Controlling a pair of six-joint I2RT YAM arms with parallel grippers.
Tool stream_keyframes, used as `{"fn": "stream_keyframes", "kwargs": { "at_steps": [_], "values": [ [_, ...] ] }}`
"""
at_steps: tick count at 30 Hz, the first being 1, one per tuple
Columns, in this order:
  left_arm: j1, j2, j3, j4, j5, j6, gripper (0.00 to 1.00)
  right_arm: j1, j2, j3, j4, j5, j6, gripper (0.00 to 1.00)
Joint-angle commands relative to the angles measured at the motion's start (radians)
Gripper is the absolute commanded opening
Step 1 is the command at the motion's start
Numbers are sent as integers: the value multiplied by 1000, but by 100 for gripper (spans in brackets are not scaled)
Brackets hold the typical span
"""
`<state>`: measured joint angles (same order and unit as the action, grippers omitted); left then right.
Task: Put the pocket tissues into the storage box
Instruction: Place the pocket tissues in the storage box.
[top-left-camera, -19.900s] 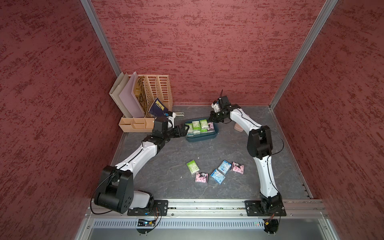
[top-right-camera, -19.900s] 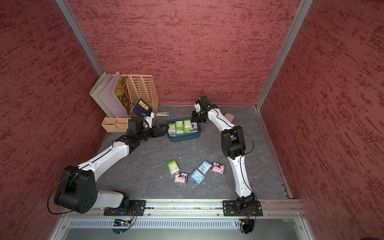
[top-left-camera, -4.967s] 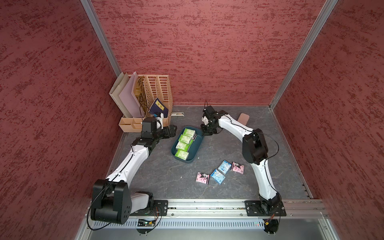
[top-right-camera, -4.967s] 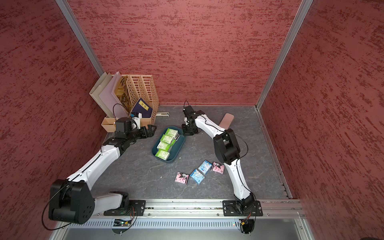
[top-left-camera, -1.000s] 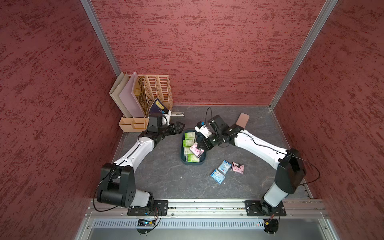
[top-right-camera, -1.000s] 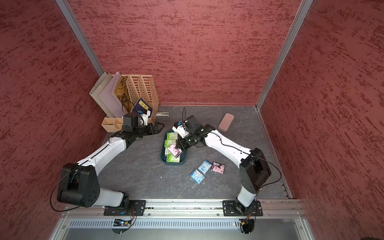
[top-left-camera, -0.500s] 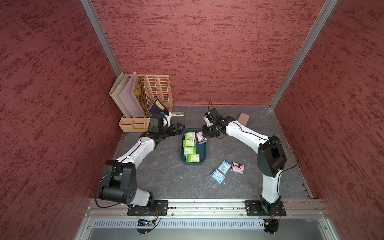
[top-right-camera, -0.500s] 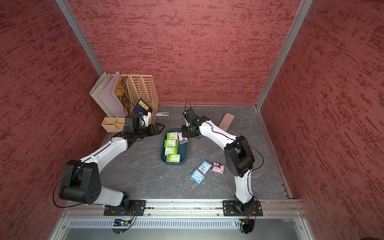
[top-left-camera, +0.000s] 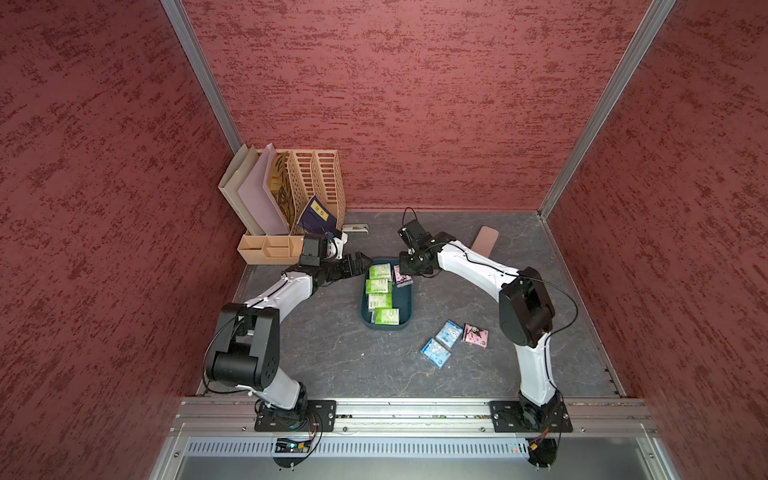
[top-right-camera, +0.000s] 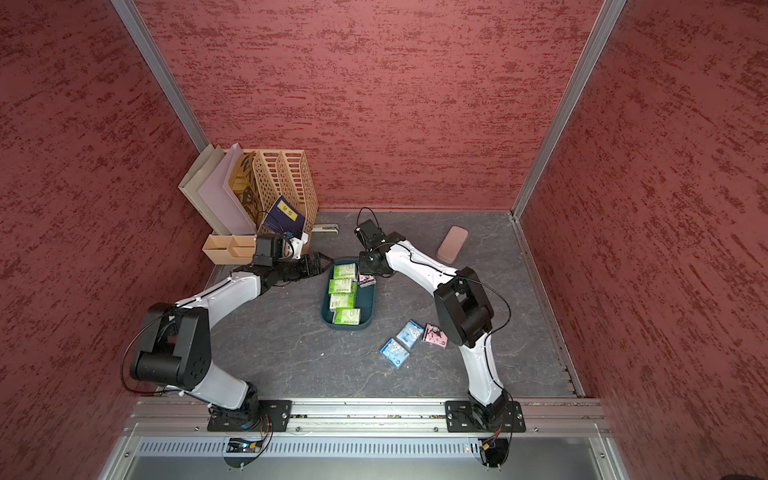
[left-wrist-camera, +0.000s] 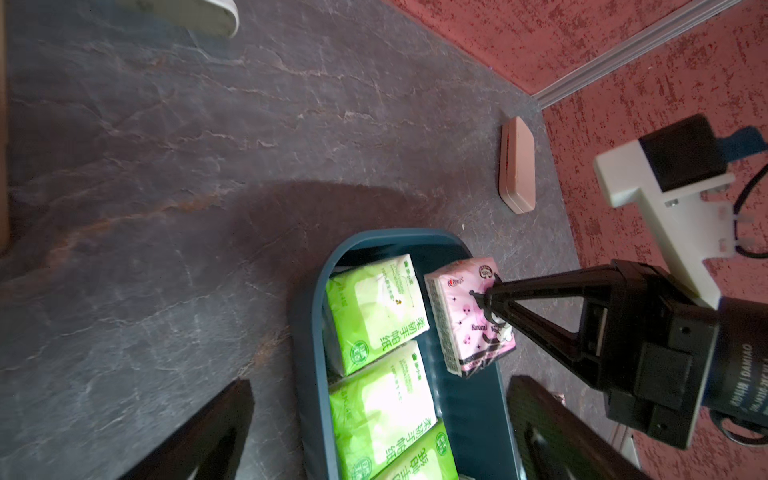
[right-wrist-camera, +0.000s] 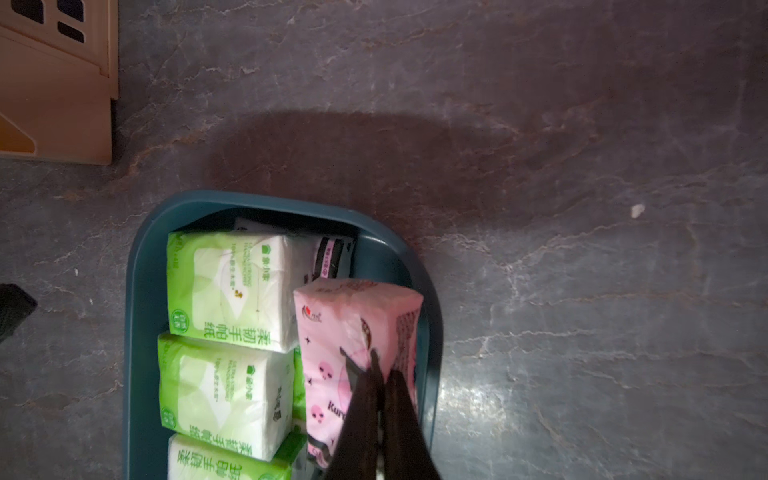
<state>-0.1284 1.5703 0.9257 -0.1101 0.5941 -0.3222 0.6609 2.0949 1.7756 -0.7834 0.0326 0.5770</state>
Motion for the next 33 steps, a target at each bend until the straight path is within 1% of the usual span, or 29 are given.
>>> {"fn": "stream_keyframes", "kwargs": {
  "at_steps": [1,9,24,25,26,29,33],
  "values": [
    [5,8,-15,37,52,-9,100,11,28,29,-48,83,20,0],
    [-9,31,-55,93,108,-40,100,18,52,40,-64,132,39,0],
    [-26,43,-68,108,130,-48,100,26,101,39,-19,180,73,0],
    [-28,43,-68,106,130,-49,100,26,109,42,-17,181,74,2],
    [-29,41,-68,107,130,-51,100,26,112,46,-15,181,74,8],
    [-34,36,-70,105,127,-52,100,26,117,49,9,178,75,23],
    [-36,29,-73,97,124,-51,100,26,104,56,24,183,64,34]
  ]
}}
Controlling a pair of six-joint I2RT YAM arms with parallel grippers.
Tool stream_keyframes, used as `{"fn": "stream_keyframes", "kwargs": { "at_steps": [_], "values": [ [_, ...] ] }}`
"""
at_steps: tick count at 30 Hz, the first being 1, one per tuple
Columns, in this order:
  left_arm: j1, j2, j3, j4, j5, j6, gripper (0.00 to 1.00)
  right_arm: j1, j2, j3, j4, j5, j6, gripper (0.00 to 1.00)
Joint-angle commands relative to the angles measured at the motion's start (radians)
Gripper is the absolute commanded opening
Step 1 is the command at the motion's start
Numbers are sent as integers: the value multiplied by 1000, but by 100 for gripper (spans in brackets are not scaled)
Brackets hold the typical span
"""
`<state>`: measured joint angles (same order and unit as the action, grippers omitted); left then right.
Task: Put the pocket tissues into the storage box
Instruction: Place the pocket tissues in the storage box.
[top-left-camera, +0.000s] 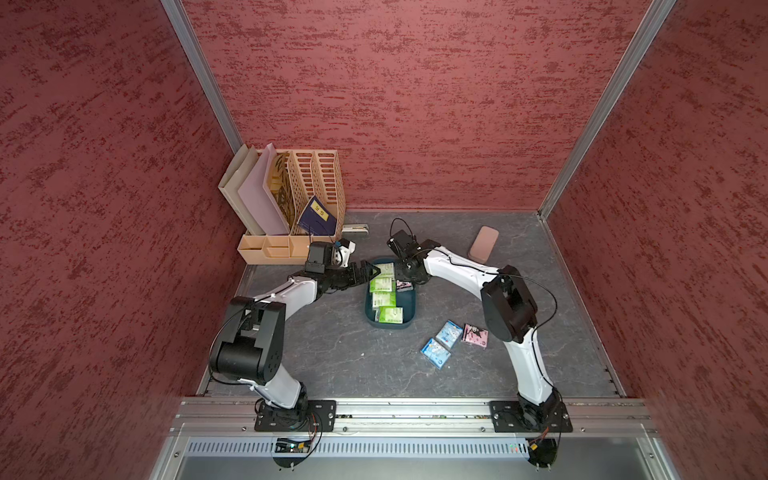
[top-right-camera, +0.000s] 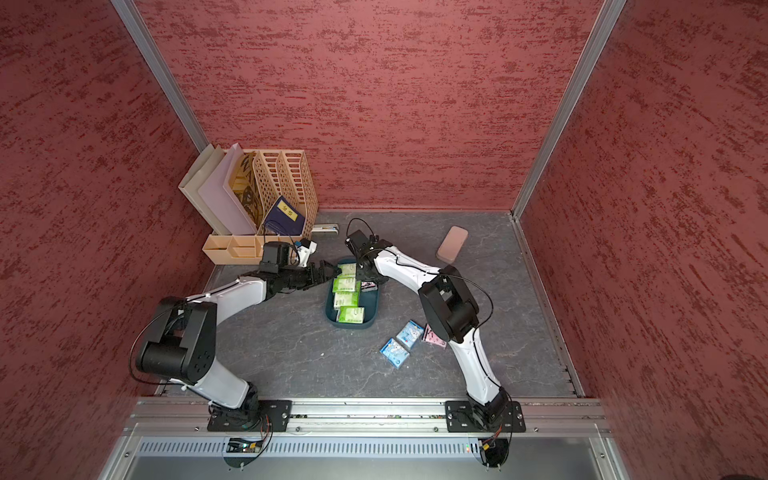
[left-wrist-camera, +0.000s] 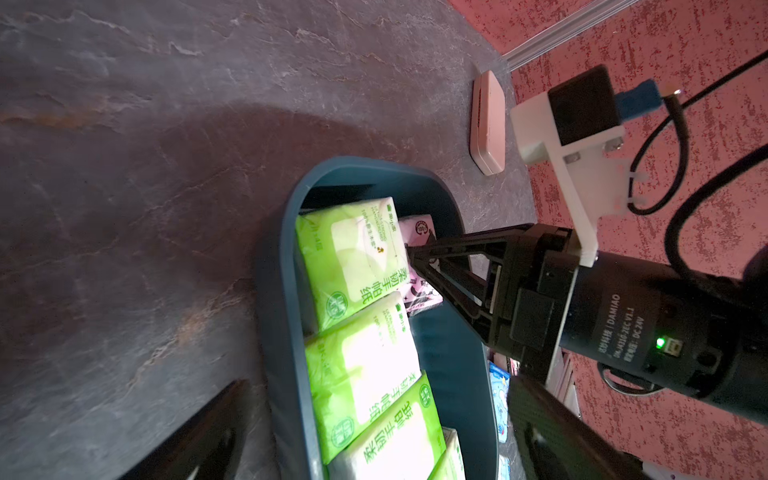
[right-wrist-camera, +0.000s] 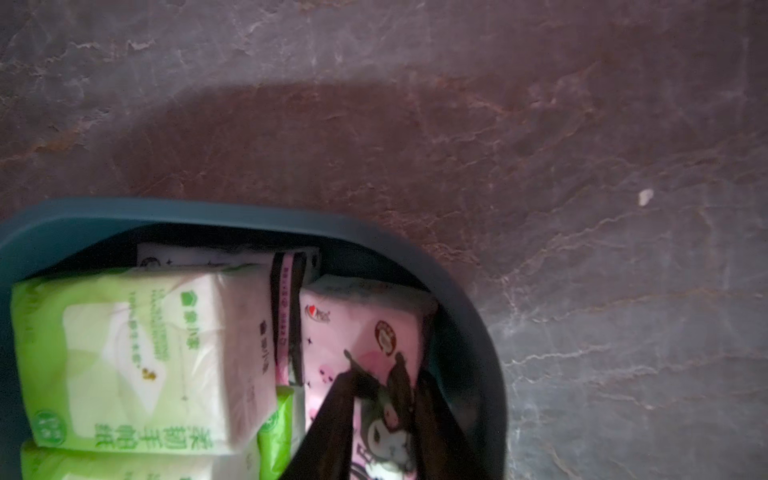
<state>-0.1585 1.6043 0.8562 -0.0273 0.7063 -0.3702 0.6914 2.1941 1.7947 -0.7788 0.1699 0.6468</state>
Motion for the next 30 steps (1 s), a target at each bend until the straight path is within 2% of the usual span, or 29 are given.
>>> {"fn": "stream_keyframes", "kwargs": {
  "at_steps": [1,7,10,12,14,15,22,30],
  "values": [
    [-5,-4,-3,15,11,-3,100,-4,-4,37,20,52,-14,37],
    [-7,-12,1,9,0,-4,100,-9,-84,26,17,79,-57,47],
    [-6,-13,10,0,-5,-3,100,-15,-120,28,5,81,-97,47],
    [-7,-12,17,-5,-7,-3,100,-15,-145,22,15,63,-129,32],
    [-7,-10,23,-7,-10,-2,100,-15,-148,27,3,42,-145,8],
    [-7,-9,25,-7,-13,-3,100,-16,-141,36,-13,37,-148,0],
    [-7,-11,34,-10,-22,-10,100,-21,-14,118,-113,23,-138,0],
    [-6,-22,55,-61,-34,17,100,-29,69,153,-134,6,-140,0]
  ]
}}
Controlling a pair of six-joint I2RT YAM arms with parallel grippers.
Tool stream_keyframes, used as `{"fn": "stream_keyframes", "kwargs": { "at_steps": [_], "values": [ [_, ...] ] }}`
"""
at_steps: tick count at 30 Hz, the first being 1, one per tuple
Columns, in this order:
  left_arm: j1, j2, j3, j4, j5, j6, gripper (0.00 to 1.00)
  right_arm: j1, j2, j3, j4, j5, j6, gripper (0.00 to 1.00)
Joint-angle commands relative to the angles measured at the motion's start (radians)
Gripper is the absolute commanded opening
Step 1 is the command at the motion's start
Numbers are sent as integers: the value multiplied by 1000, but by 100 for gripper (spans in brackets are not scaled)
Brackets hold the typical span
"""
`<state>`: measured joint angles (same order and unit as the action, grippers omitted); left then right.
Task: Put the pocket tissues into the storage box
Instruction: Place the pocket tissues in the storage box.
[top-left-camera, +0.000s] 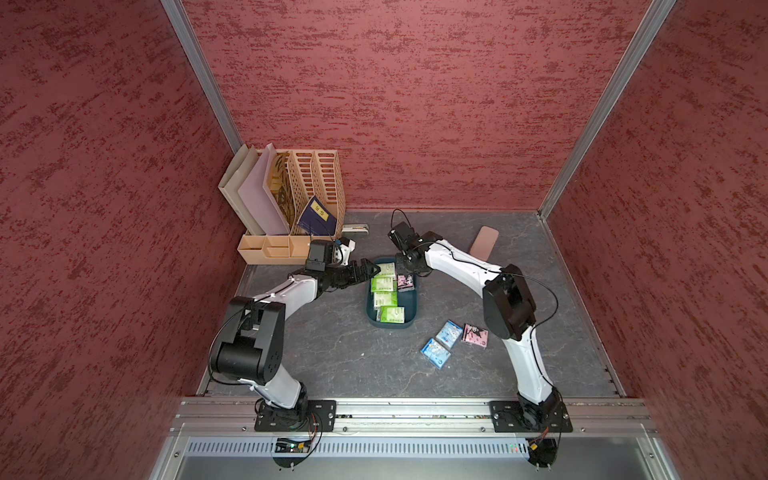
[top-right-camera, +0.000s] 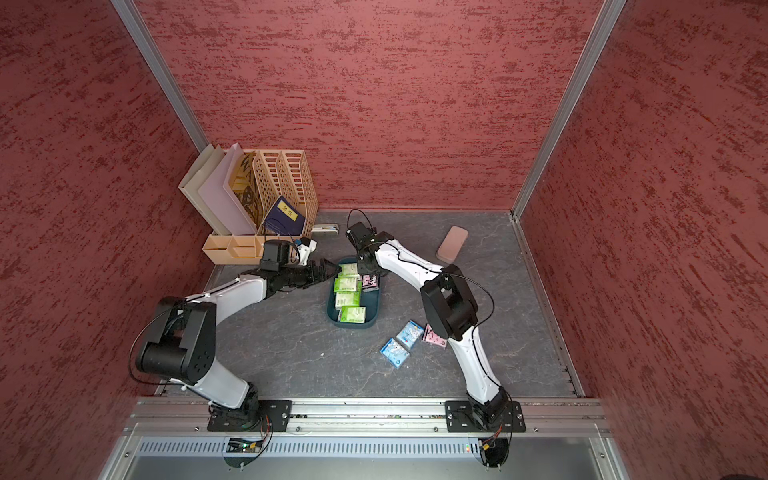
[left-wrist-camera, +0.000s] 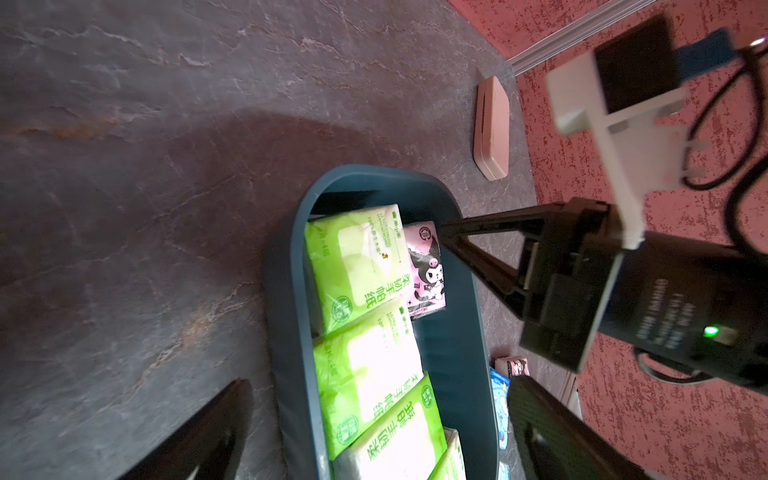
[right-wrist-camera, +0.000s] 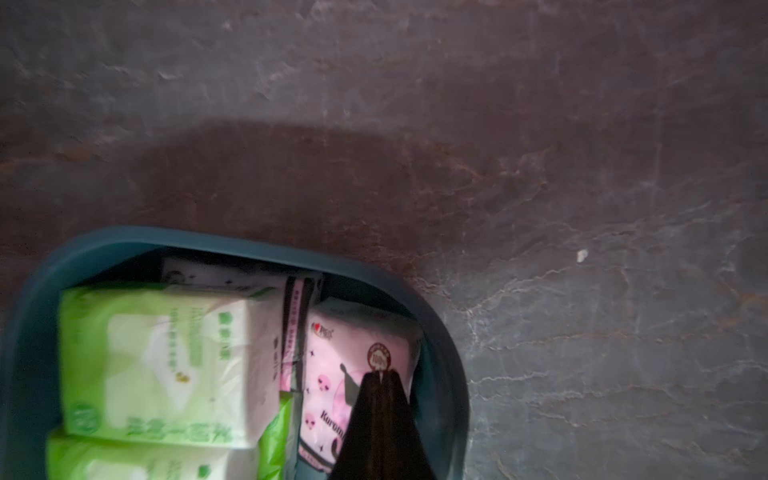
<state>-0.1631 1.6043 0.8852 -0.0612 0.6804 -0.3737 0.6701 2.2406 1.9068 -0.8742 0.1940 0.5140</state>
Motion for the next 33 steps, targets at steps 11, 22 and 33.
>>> {"fn": "stream_keyframes", "kwargs": {
  "at_steps": [11,22,33],
  "values": [
    [-1,-38,29,-49,-18,29,100,-14,10,5,37,-46,-3,0],
    [-2,-31,47,-38,-15,13,100,-23,-293,-155,221,-64,-130,40],
    [-37,-66,152,-184,-89,125,100,-190,-616,-509,55,-166,-86,53]
  ]
}}
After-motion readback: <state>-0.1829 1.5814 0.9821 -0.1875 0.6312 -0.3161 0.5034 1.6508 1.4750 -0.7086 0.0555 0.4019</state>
